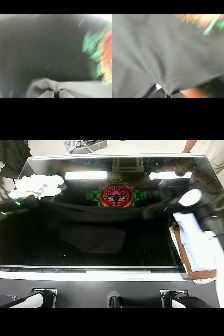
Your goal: Fold the shirts.
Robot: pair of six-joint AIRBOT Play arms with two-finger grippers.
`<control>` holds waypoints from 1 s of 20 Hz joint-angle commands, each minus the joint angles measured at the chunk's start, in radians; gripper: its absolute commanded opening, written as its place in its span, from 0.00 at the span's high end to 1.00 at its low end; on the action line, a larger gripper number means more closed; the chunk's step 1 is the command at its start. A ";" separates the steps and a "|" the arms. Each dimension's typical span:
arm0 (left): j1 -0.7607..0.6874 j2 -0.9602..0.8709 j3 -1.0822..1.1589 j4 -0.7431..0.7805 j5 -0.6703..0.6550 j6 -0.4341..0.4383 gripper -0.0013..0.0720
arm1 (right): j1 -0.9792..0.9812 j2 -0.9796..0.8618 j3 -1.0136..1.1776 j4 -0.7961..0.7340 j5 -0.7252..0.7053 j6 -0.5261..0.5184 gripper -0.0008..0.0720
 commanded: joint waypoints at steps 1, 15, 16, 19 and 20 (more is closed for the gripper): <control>-0.023 0.210 0.187 -0.048 0.014 0.050 0.94 | -0.052 0.152 0.295 -0.101 -0.102 -0.063 0.94; 0.034 0.585 0.584 0.205 0.055 -0.267 0.94 | -0.052 0.415 0.716 -0.561 0.224 0.069 0.94; 0.034 0.576 0.584 0.228 0.034 -0.267 0.94 | -0.052 0.404 0.716 -0.564 0.254 0.069 0.94; 0.034 0.493 0.574 0.306 -0.113 -0.266 0.94 | -0.052 0.300 0.710 -0.528 0.447 0.095 0.94; 0.033 0.451 0.558 0.309 -0.174 -0.254 0.94 | -0.052 0.239 0.691 -0.520 0.505 0.095 0.94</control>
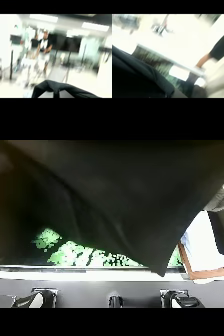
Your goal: Fold the shirts.
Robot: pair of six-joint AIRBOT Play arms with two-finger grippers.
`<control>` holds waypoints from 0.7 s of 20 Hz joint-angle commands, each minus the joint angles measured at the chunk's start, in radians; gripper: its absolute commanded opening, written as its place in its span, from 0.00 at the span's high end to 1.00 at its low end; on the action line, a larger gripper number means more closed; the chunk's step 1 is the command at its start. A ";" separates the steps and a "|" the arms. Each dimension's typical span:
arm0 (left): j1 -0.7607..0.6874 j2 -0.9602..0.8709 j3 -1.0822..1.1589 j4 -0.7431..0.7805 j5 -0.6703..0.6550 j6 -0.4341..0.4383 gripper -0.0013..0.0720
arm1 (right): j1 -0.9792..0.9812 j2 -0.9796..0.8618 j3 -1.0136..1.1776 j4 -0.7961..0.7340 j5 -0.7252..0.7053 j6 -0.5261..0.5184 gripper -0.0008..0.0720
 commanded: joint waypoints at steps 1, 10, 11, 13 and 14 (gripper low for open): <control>-0.003 -0.119 -0.045 0.058 -0.192 0.029 0.94 | -0.001 -0.153 -0.052 0.015 0.217 0.014 0.94; -0.097 -0.704 -0.303 0.046 -0.116 0.127 0.94 | -0.001 -0.745 -0.298 0.150 -0.425 0.207 0.94; -0.096 -0.750 -0.303 0.031 -0.102 0.127 0.94 | -0.001 -0.774 -0.298 0.162 -0.501 0.253 0.94; -0.097 -0.826 -0.303 0.000 -0.101 0.127 0.94 | 0.000 -0.821 -0.298 0.201 -0.599 0.301 0.94; -0.097 -0.855 -0.303 -0.022 -0.103 0.127 0.94 | -0.001 -0.843 -0.298 0.223 -0.619 0.310 0.94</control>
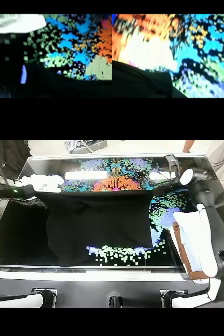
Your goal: Fold the shirts.
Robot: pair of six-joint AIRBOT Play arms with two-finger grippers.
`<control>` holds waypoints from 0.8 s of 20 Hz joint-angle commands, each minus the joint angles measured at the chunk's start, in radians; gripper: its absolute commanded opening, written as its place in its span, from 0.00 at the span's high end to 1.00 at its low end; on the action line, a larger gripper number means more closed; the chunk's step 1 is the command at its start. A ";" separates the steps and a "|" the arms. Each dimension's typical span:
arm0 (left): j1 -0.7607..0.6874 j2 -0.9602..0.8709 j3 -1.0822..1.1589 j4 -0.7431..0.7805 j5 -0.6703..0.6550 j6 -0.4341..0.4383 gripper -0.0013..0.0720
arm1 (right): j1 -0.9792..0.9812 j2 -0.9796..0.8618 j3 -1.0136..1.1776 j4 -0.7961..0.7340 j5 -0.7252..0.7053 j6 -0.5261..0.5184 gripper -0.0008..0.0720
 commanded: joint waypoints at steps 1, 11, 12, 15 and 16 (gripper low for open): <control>-0.008 -0.146 -0.010 -0.069 0.010 0.006 0.94 | 0.001 -0.110 -0.007 0.094 -0.194 0.090 0.94; 0.069 -0.180 0.052 -0.019 -0.444 0.002 0.41 | -0.113 0.015 -0.006 0.190 0.109 -0.068 0.26; 0.104 -0.175 0.021 -0.020 -0.515 0.002 0.42 | -0.146 0.034 -0.006 0.189 0.204 -0.094 0.26; 0.178 -0.097 -0.219 -0.021 -0.523 0.008 0.43 | -0.215 0.045 -0.009 0.150 0.509 -0.168 0.27; 0.192 -0.056 -0.330 -0.021 -0.470 0.038 0.45 | -0.218 0.045 -0.012 0.116 0.566 -0.192 0.27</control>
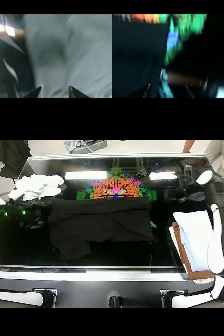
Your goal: Fold the shirts.
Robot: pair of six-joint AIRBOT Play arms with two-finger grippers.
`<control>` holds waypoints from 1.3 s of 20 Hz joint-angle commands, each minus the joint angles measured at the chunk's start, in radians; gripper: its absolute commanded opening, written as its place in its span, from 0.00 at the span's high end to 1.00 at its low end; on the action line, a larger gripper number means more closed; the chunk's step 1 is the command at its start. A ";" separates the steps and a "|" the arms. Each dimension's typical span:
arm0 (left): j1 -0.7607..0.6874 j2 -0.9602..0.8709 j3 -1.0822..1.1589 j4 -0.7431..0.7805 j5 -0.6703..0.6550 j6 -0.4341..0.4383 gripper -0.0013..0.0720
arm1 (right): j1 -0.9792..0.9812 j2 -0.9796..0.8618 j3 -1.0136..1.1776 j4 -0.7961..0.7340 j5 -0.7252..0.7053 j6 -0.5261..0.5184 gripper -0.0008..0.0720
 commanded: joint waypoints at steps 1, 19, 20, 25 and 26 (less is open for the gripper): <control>0.064 0.098 -0.280 0.007 0.010 0.051 0.45 | -0.046 0.020 -0.006 -0.068 0.316 -0.110 0.27; 0.052 0.118 -0.449 -0.210 0.331 0.163 0.94 | -0.006 0.081 -0.293 0.011 0.373 -0.187 0.13; 0.051 0.118 -0.449 -0.210 0.327 0.164 0.94 | -0.004 0.089 -0.371 0.046 0.322 -0.196 0.13; 0.052 0.118 -0.449 -0.210 0.294 0.180 0.94 | -0.004 0.086 -0.564 0.219 0.063 -0.226 0.28; 0.052 0.118 -0.449 -0.210 0.294 0.181 0.94 | -0.004 0.085 -0.576 0.233 0.037 -0.218 0.32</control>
